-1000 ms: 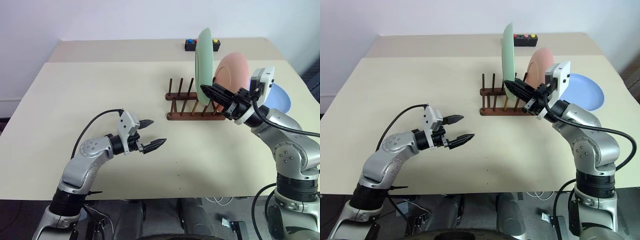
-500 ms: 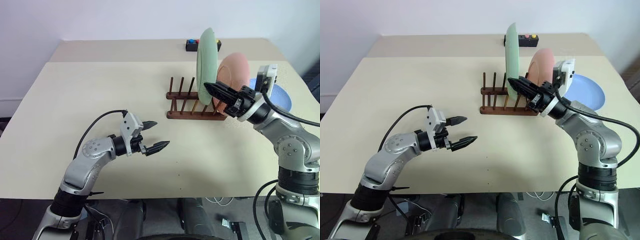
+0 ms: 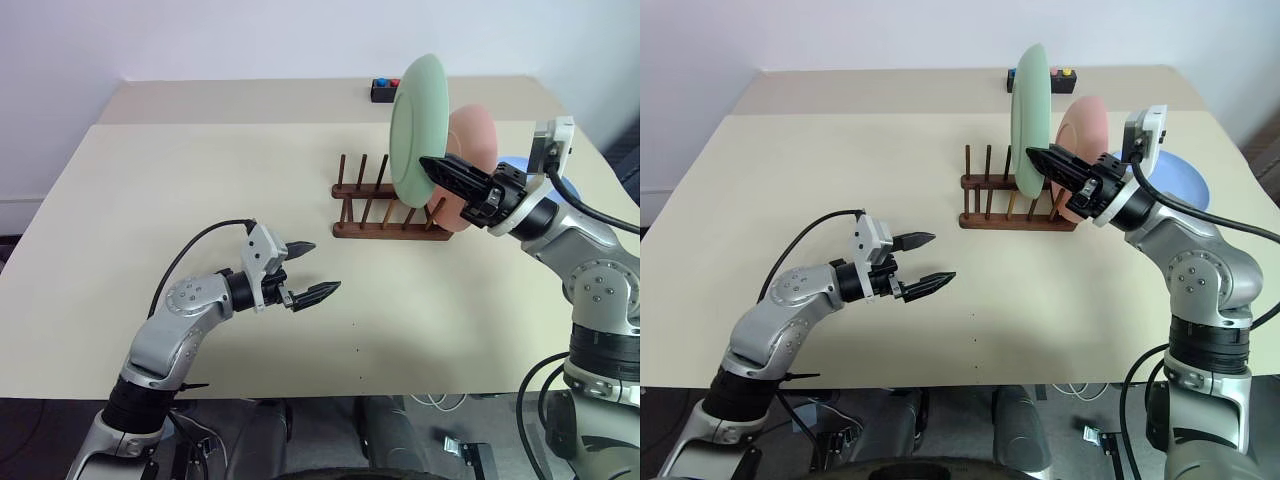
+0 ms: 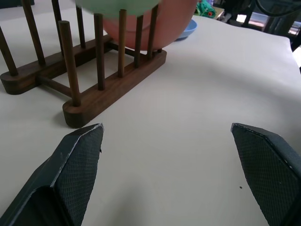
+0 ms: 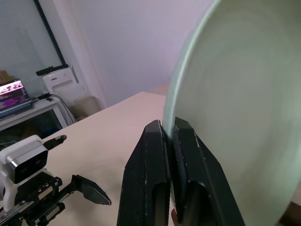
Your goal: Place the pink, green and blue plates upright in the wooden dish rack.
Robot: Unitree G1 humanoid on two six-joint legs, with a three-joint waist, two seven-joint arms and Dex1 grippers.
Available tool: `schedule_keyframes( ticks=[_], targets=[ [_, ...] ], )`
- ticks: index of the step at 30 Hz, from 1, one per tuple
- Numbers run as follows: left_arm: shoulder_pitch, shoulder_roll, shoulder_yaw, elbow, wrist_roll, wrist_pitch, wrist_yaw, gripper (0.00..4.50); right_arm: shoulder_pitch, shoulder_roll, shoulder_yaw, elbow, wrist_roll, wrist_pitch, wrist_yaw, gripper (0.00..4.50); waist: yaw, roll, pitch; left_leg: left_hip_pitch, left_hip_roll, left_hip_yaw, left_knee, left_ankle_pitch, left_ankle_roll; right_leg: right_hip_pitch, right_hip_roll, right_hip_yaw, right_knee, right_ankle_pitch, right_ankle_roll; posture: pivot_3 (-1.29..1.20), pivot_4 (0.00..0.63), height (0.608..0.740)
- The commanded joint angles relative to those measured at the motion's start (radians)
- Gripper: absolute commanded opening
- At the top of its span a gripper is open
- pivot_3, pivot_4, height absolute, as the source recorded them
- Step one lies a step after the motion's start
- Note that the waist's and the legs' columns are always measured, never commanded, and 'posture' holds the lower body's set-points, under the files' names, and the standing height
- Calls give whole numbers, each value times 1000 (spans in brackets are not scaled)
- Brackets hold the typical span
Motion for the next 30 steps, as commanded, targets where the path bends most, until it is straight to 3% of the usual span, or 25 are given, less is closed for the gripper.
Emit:
schedule_keyframes(
  ticks=[1, 24, 27, 30],
  targets=[
    [-8, -4, 1, -32, -3, -4, 2, 4456, -39, -20, -10, -10, 16, -10, 24, 0, 0, 0, 0, 0, 0, 0, 0, 0, 0, 0, 0, 0, 0, 0, 0, 0, 150, 740],
    [-12, -7, 4, -30, -5, -15, -2, 4456, -74, 7, 5, 114, -20, 4, 5, 0, 0, 0, 0, 0, 0, 0, 0, 0, 0, 0, 0, 0, -1, 0, 0, 0, 150, 740],
    [-14, -8, 3, -28, -4, -16, -3, 4500, -68, 6, 3, 107, -23, 1, 2, 999, 0, 0, 0, 0, 0, 0, 0, 0, 0, 0, 0, 0, -1, 0, 0, 0, 150, 740],
    [-15, -9, 2, -26, -3, -17, -3, 4500, -63, 4, 4, 103, -38, -10, -3, 2467, 0, 0, 0, 0, 0, 0, 0, 0, 0, 0, 0, 0, -1, 0, 0, 0, 150, 740]
  ],
)
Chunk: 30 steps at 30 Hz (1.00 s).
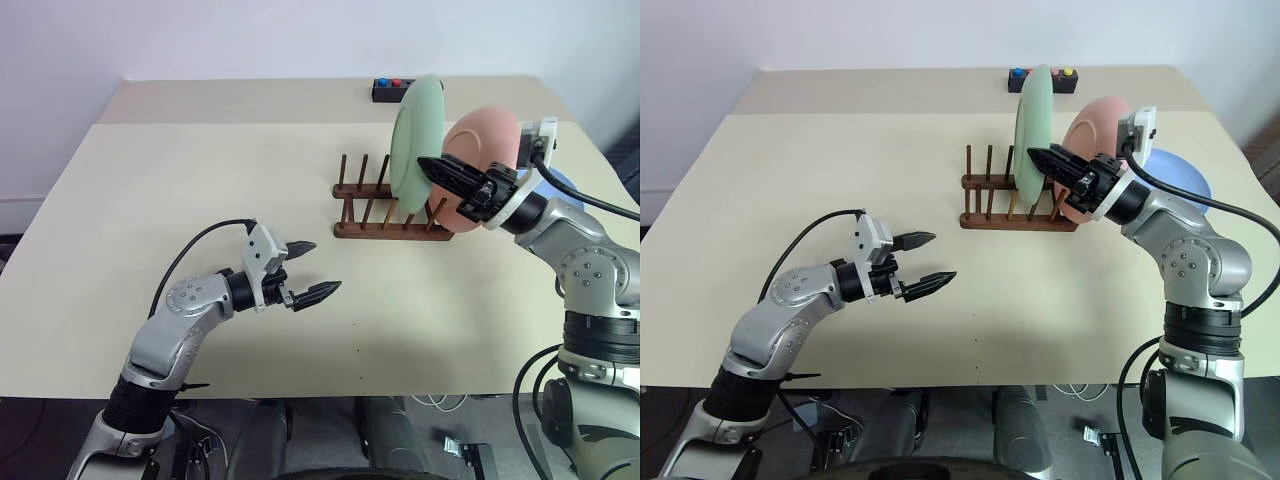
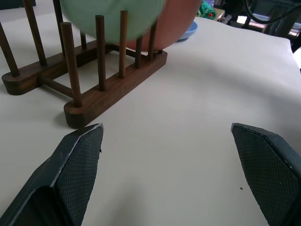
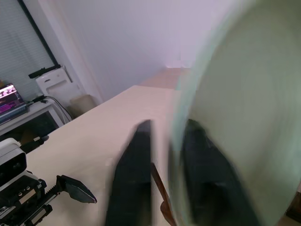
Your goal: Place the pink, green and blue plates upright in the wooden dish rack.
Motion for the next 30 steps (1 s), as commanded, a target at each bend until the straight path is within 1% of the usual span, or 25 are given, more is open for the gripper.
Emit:
schedule_keyframes(
  ticks=[1, 2, 6, 11, 13, 19, 21, 25, 28, 30],
  targets=[
    [-14, -5, 2, -26, -3, -14, -4, 4500, -3, -2, -20, -35, -6, -24, -8, 3020, 0, 0, 0, 0, 0, 0, 0, 0, 0, 0, 0, 0, 0, 0, 0, 0, 150, 740],
    [-14, -5, 1, -25, -2, -14, -4, 4500, -2, -4, -19, -37, -16, -33, -12, 3467, 0, 0, 0, 0, 0, 0, 0, 0, 0, 0, 0, 0, 0, 0, 0, 0, 150, 740],
    [-14, -6, 0, -25, -2, -14, -4, 4500, 2, -13, -18, -52, -37, -53, -11, 3467, 0, 0, 0, 0, 0, 0, 0, 0, 0, 0, 0, 0, 0, 0, 0, 0, 150, 740],
    [-13, -6, 0, -25, -2, -12, -4, 4500, -1, -50, 18, -93, -139, -127, -4, 3467, 0, 0, 0, 0, 0, 0, 0, 0, 0, 0, 0, 0, 0, 0, 0, 0, 150, 740],
    [-13, -6, 1, -26, -3, -10, -3, 4500, -10, -61, 22, -113, -155, -138, -3, 3467, 0, 0, 0, 0, 0, 0, 0, 0, 0, 0, 0, 0, 0, 0, 0, 0, 150, 740],
    [-11, -6, 1, -28, -2, -9, -3, 4500, -26, -125, 36, -204, -230, -197, 1, 3467, 0, 0, 0, 0, 0, 0, 0, 0, 0, 0, 0, 0, 0, 0, 0, 0, 150, 740],
    [-10, -5, 1, -28, -1, -11, -3, 4500, -26, -153, 16, -234, -251, -222, 1, 3467, 1, 0, 0, 0, 0, 0, 0, 0, 0, 0, 0, 0, 0, 0, 0, 0, 150, 740],
    [-9, -4, 7, -32, -3, -11, -1, 4500, 28, -285, -101, -263, -282, -243, 31, 3467, 9, 1, 1, -1, 0, 0, 0, 0, 0, 0, 0, 0, -1, 0, 0, 0, 150, 740],
    [-5, 0, 12, -35, -11, -14, -9, 4500, 152, -394, -212, -214, -347, -272, 81, 3467, 10, 1, 1, -1, 0, 0, 0, -1, 1, 1, 0, 0, -3, 0, 0, 0, 150, 740],
    [-8, 4, 11, -26, -10, -21, -20, 4500, 263, -440, -296, -182, -376, -286, 127, 3467, 7, 1, 1, -1, 0, 0, 0, -1, 1, 1, -1, 0, -4, 0, 0, 0, 150, 740]
  ],
)
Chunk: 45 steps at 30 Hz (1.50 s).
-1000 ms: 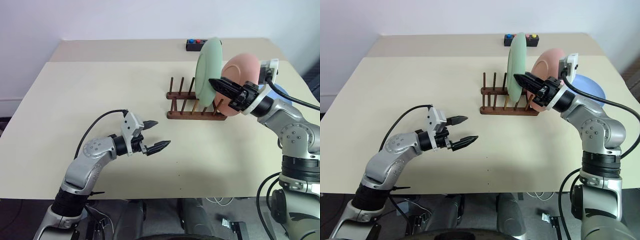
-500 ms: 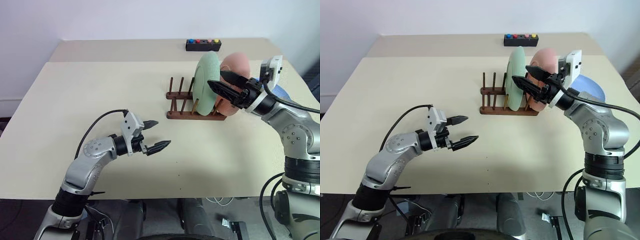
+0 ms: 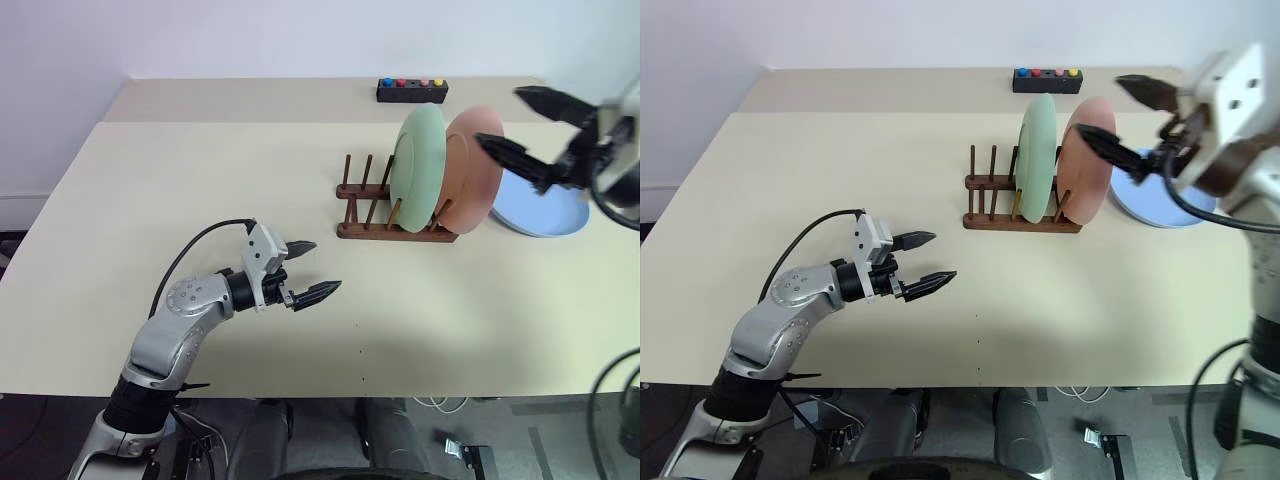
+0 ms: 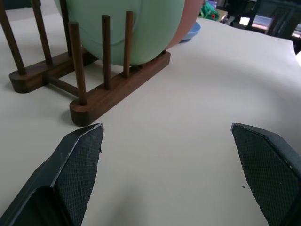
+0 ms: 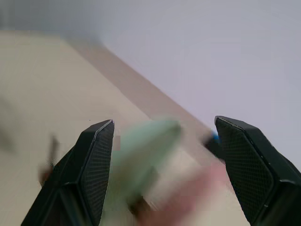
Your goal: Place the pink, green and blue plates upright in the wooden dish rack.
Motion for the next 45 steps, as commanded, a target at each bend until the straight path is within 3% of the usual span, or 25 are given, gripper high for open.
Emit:
schedule_keyframes(
  ticks=[1, 4, 7, 12, 18, 22, 25, 28, 30, 34, 39, 45],
  targets=[
    [-14, 5, 7, -16, -6, -22, -20, 4500, 147, -59, -152, 43, -61, -36, 77, 3467, -3, 0, 0, 0, 0, 0, 0, 0, 0, 0, 0, 0, 0, 0, 0, 0, 150, 740],
    [-32, 0, -3, 3, -4, -24, -34, 4500, 315, -87, -155, 71, -155, -96, 122, 3467, -8, 1, 0, 1, 0, 1, 0, 0, 0, 0, 0, 1, 1, 0, 0, 0, 150, 740],
    [-49, -7, -15, 19, -2, -27, -47, 4500, 370, -87, -50, 159, -301, -204, 65, 3467, -15, 1, -1, 3, 1, 4, 1, 0, 0, 0, 0, 3, 2, 0, -1, 0, 150, 740],
    [-70, -13, -23, 37, 4, -31, -65, 4500, 204, -32, 220, 458, -542, -419, -84, 3467, -25, 2, 0, 4, 0, 6, 2, 0, 0, 1, 0, 5, 2, -2, -3, 0, 150, 740],
    [-63, -8, -21, 30, 6, -31, -60, 4500, 30, 14, 353, 711, -630, -578, -139, 3467, -33, 2, 0, 3, 0, 5, 0, 0, 0, -1, 0, 5, 2, 0, 1, 0, 150, 740],
    [-42, -2, -12, 9, 8, -29, -44, 4500, -152, 54, 471, 1020, -766, -710, -270, 3467, -37, 3, 0, 3, 0, 6, 1, 0, 0, 0, 0, 5, 2, 0, 0, 0, 150, 740],
    [-32, 2, -5, -5, 3, -26, -36, 4500, -220, 69, 502, 1144, -786, -768, -295, 2663, -34, 3, 0, 4, 0, 6, 1, 0, 0, 0, 0, 5, 2, 0, 0, 0, 150, 740],
    [-21, 7, 5, -20, -7, -26, -34, 4500, -253, 78, 519, 1209, -792, -810, -308, 1065, -35, 3, 0, 3, 0, 5, 1, 0, 0, 0, 0, 5, 2, 0, 0, 0, 150, 740],
    [-18, 8, 7, -26, -13, -28, -36, 4500, -263, 82, 523, 1229, -793, -830, -318, 40, -35, 3, 0, 3, 0, 5, 0, 0, 0, 0, 0, 5, 2, 0, 0, 0, 150, 740],
    [-22, 7, 7, -25, -13, -27, -41, 4500, -263, 83, 524, 1230, -790, -848, -335, 40, -36, 3, 0, 3, 0, 5, 1, 0, 0, 0, 0, 5, 2, 0, 0, 0, 150, 740],
    [-26, 9, 6, -19, -11, -30, -49, 4500, -191, 38, 481, 1087, -774, -839, -373, 40, -36, 3, 0, 3, 0, 5, 0, 0, 0, 0, 0, 5, 3, 0, 1, 0, 150, 740],
    [-30, 10, 2, -15, -11, -24, -62, 4500, -106, -15, 298, 666, -721, -734, -460, 40, -38, 7, 1, 3, 0, 5, 1, 0, 0, -1, 0, 5, 3, 0, 1, 0, 150, 740]
  ],
)
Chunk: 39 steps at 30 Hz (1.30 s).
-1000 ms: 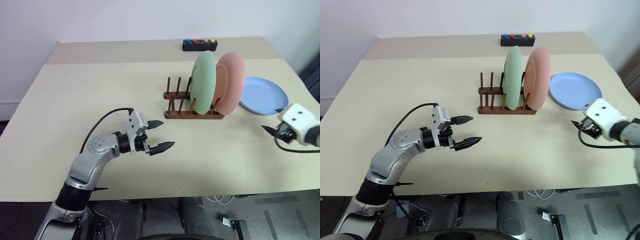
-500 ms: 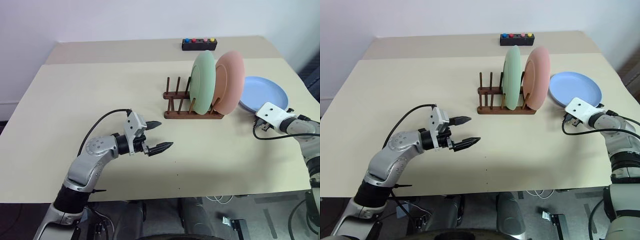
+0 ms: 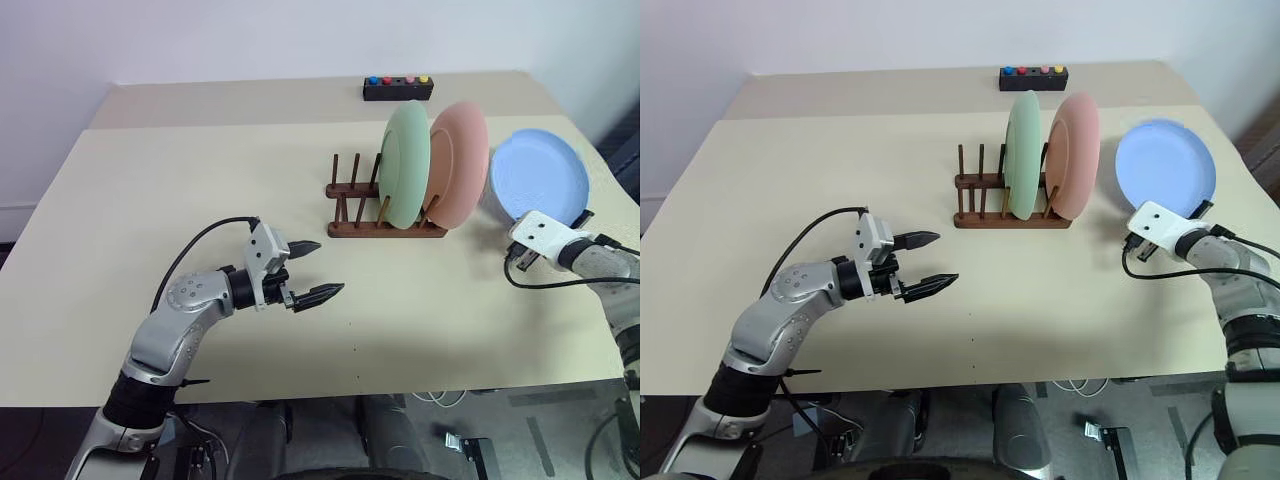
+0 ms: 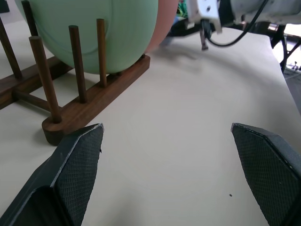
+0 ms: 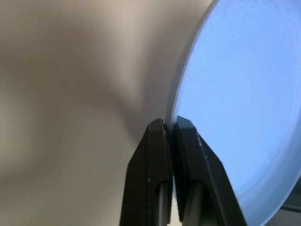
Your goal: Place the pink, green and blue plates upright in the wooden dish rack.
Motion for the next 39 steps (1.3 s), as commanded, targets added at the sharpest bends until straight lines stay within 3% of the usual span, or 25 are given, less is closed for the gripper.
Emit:
schedule_keyframes(
  ticks=[1, 6, 10, 19, 27, 35, 39],
  targets=[
    [-13, 0, 4, -23, -9, -17, -11, 4500, -27, -47, -161, -298, 65, 67, -56, 40, -3, 2, 0, 0, 0, 0, 0, 0, 0, 0, 0, 0, 0, 0, 0, 0, 150, 740],
    [-33, -9, 2, 2, -1, -29, -17, 4500, -91, -34, -199, -551, 85, 149, -31, 40, 0, 2, -1, 1, 0, 0, 0, 0, 0, 0, 0, 0, 1, 0, 0, 0, 150, 740],
    [-43, -10, 15, 26, 8, -48, -13, 4500, -221, 20, -151, -714, 165, 190, 27, 40, 2, 2, 0, 0, 0, 0, 1, 0, 0, 0, 0, 0, 0, 0, 0, 0, 150, 740],
    [-26, 24, 62, 49, 15, -68, 5, 4500, -332, 334, -43, -995, 707, 553, 190, 40, 8, 1, 0, -1, 0, -3, 1, 0, 0, 0, 0, -2, 1, 0, 0, 0, 150, 740],
    [12, 43, 95, 20, 15, -60, 23, 4500, -286, 503, -56, -959, 1007, 840, 147, 40, 4, 1, 0, -1, 0, -3, 0, 0, 0, -1, 0, -2, 2, 0, 0, 0, 150, 740],
    [35, 58, 112, -6, 10, -49, 32, 4500, -260, 585, -120, -841, 1144, 1042, 44, 40, 2, 1, 0, -2, 0, -3, -1, 0, 0, -2, 0, -2, 2, 0, 0, 0, 150, 740],
    [35, 62, 112, -10, 7, -46, 34, 4500, -253, 595, -117, -836, 1137, 1081, 17, 40, 1, 1, 0, -2, 0, -3, -1, 0, 0, -3, 0, -2, 2, 0, 0, 0, 150, 740]
  ],
)
